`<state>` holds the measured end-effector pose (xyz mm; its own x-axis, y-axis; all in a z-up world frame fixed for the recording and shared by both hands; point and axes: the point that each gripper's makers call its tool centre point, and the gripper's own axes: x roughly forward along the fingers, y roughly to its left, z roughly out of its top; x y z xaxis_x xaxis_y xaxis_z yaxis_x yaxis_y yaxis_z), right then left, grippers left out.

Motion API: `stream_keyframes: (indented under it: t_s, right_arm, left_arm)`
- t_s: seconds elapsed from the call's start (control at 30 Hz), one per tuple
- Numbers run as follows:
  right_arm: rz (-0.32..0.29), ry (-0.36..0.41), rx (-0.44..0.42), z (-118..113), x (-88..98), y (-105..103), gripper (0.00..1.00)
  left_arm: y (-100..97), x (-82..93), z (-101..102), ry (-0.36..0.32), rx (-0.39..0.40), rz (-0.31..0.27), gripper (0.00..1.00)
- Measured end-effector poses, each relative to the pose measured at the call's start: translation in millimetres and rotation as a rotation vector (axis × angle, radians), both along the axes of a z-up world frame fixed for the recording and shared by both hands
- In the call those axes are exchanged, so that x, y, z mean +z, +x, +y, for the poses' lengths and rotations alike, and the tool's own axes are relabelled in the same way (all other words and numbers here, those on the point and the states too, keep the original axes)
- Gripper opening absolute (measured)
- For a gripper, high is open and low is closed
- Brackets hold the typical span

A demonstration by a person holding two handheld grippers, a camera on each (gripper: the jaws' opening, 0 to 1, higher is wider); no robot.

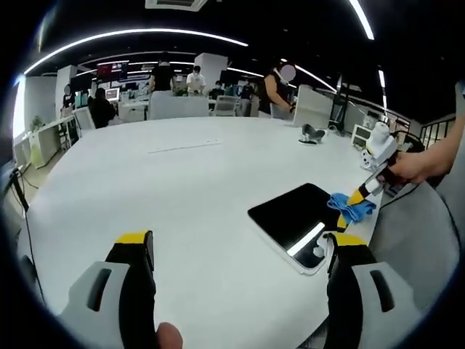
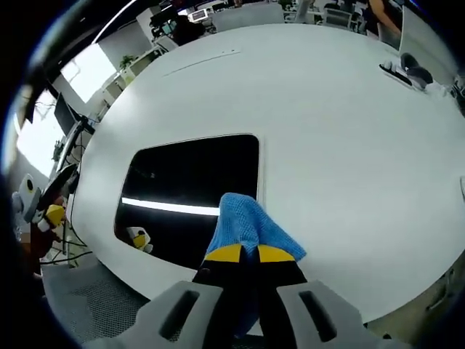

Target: Wipe the mirror surface with the cleaning cloth until all visible marks leave the cleaned area.

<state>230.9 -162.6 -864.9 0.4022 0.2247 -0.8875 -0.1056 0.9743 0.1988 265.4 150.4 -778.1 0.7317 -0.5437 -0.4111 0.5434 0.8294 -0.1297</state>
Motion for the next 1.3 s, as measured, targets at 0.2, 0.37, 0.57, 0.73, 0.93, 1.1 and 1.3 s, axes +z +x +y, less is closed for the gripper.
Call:
stream_keyframes:
  t_s: [0.2,0.37,0.57,0.73,0.93,1.1,1.3]
  right_arm:
    - [0.01,-0.03,0.009,2.6,0.3,2.8,0.0]
    - [0.017,-0.013,-0.013,2.4,1.1,2.6,0.0]
    - [0.016,0.004,-0.002,12.4,3.3,2.7,0.0]
    - [0.014,0.004,0.021,25.6,1.7,2.1,0.0]
    - [0.013,0.01,0.029,35.7,1.3,4.0,0.0]
    - [0.015,0.016,0.044,47.1,1.4,5.4,0.0]
    - [0.022,0.023,0.081,65.6,1.3,6.5,0.0]
  left_arm:
    - [-2.8,-3.3,-2.4,0.0,-0.003,0.016,0.99]
    - [-4.9,-13.3,0.4,0.019,0.008,0.038,0.99]
    - [-6.6,-15.5,-1.8,0.069,-0.021,0.026,0.99]
    - [-5.0,-12.9,-1.5,0.065,-0.025,0.017,0.99]
    - [1.3,-6.2,2.6,0.051,-0.009,-0.007,0.99]
    - [2.4,-2.8,4.0,0.032,0.009,-0.018,0.99]
    - [-2.9,-4.7,2.2,0.028,0.008,-0.014,0.99]
